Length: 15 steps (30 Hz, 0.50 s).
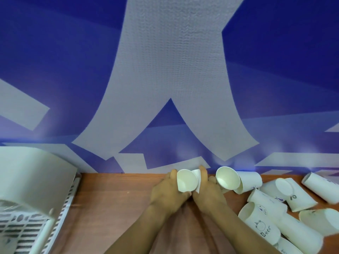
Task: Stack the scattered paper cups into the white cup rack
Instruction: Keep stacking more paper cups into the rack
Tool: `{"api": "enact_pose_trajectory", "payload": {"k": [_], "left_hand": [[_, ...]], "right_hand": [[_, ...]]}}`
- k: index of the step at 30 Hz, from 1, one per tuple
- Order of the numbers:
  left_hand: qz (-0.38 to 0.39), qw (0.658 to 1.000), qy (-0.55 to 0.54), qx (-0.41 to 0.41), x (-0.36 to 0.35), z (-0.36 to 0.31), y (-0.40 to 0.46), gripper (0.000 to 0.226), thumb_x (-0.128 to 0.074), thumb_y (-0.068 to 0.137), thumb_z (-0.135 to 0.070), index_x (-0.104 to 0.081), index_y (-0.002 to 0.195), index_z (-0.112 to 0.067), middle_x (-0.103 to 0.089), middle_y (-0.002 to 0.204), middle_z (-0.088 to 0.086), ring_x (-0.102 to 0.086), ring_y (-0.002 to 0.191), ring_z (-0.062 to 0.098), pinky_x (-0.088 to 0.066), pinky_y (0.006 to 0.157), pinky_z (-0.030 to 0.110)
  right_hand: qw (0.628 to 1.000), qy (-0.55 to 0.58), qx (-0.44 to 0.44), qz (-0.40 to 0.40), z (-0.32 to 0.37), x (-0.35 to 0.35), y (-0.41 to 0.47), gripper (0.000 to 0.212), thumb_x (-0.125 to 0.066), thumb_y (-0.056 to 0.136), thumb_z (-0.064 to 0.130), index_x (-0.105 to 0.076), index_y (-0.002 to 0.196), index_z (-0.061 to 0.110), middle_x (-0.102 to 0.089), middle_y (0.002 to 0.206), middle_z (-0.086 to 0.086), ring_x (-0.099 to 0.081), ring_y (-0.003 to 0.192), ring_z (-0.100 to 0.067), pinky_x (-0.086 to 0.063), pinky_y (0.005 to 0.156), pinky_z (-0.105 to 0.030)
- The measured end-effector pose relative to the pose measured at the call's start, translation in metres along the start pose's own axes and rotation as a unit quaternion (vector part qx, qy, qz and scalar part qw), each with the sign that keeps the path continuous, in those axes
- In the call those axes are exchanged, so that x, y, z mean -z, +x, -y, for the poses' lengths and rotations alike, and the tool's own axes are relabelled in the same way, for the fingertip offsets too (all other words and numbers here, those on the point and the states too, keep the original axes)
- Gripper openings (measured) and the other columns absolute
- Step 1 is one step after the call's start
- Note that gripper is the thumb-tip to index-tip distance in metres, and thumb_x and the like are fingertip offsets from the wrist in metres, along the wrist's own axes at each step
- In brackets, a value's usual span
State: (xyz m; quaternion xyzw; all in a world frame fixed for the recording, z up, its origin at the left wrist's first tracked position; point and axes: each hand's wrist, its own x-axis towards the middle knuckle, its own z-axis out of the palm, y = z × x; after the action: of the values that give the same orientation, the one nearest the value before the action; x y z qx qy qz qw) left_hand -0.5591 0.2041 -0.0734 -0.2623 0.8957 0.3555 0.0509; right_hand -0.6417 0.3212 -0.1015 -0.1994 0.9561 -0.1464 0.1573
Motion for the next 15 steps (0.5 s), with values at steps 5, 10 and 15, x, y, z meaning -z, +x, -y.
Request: {"api": "enact_pose_trajectory", "payload": {"k": [5,10,15], "left_hand": [[-0.002,1.000,-0.020,-0.012,0.016,0.006,-0.033,0.063,-0.066,0.073,-0.042,-0.036,0.128,-0.031,-0.048,0.122,-0.014,-0.055,0.111,0.018,-0.048,0.089,0.031],[-0.015,1.000,0.011,-0.005,0.038,0.009,-0.082,0.056,-0.067,0.074,-0.049,-0.041,0.119,-0.026,-0.048,0.119,-0.008,-0.054,0.107,0.018,-0.048,0.089,0.036],[-0.068,0.997,0.017,-0.028,0.076,-0.005,-0.133,0.051,-0.068,0.075,-0.049,-0.045,0.116,-0.029,-0.053,0.120,-0.010,-0.054,0.110,0.015,-0.047,0.088,0.032]], "right_hand": [[0.996,0.083,0.004,0.043,0.000,0.014,-0.034,0.097,-0.063,0.078,0.040,0.003,0.149,0.030,-0.039,0.135,-0.007,-0.053,0.117,-0.025,-0.047,0.093,-0.037],[0.991,0.107,0.024,0.075,0.000,0.036,-0.079,0.104,-0.071,0.071,0.036,-0.003,0.149,0.028,-0.032,0.147,-0.007,-0.046,0.128,-0.025,-0.045,0.095,-0.035],[0.989,0.118,0.053,0.077,0.013,0.066,-0.131,0.109,-0.069,0.056,0.041,-0.007,0.146,0.035,-0.037,0.139,-0.005,-0.048,0.121,-0.027,-0.048,0.093,-0.037]]}}
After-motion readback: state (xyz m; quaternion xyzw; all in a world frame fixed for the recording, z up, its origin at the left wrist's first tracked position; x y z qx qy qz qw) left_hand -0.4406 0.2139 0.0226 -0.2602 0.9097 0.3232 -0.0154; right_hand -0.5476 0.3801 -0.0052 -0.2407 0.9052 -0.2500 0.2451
